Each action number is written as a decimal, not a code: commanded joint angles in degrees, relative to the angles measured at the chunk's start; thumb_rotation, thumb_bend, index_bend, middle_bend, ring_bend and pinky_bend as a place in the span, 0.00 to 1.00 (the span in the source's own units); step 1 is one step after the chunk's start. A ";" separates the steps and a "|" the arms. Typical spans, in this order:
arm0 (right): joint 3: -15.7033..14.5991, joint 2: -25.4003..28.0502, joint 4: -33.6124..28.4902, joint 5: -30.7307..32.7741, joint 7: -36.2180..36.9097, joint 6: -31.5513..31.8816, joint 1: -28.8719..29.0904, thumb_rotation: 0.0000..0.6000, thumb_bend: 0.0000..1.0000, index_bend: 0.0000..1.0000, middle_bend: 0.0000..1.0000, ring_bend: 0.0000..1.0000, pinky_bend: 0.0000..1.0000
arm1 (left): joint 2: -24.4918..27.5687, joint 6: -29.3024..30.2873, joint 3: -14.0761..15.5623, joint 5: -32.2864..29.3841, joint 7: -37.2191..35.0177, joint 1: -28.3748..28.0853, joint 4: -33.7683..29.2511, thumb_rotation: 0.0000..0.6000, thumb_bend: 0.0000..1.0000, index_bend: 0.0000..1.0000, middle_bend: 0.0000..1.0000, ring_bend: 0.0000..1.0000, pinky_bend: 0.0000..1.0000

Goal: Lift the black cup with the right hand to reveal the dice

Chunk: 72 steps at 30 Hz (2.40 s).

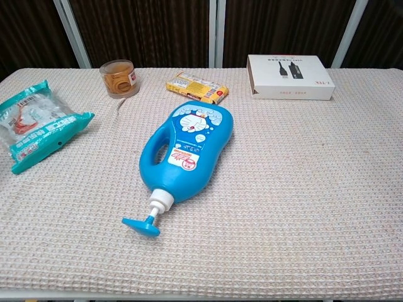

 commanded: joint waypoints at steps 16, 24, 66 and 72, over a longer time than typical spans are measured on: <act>-1.96 1.64 7.98 20.51 -12.41 -26.26 2.37 1.00 0.19 0.42 0.47 0.13 0.00 | -0.49 -0.83 0.69 -0.32 -1.34 0.24 0.86 1.00 0.17 0.10 0.07 0.00 0.19; -1.78 0.01 6.13 21.24 -13.21 -26.90 3.58 1.00 0.19 0.42 0.47 0.13 0.00 | -0.52 -1.28 0.69 -0.47 -1.79 0.06 0.99 1.00 0.17 0.10 0.07 0.00 0.19; -1.52 6.60 -5.18 33.12 -19.47 -26.47 6.49 1.00 0.20 0.44 0.48 0.13 0.00 | -1.63 -2.98 1.01 -0.55 -3.72 -0.90 2.05 1.00 0.17 0.10 0.07 0.00 0.19; -2.65 5.32 -2.10 31.84 -15.62 -31.94 7.49 1.00 0.20 0.44 0.48 0.13 0.00 | -1.96 -3.09 1.26 -0.06 -3.19 -1.08 2.04 1.00 0.17 0.10 0.07 0.00 0.19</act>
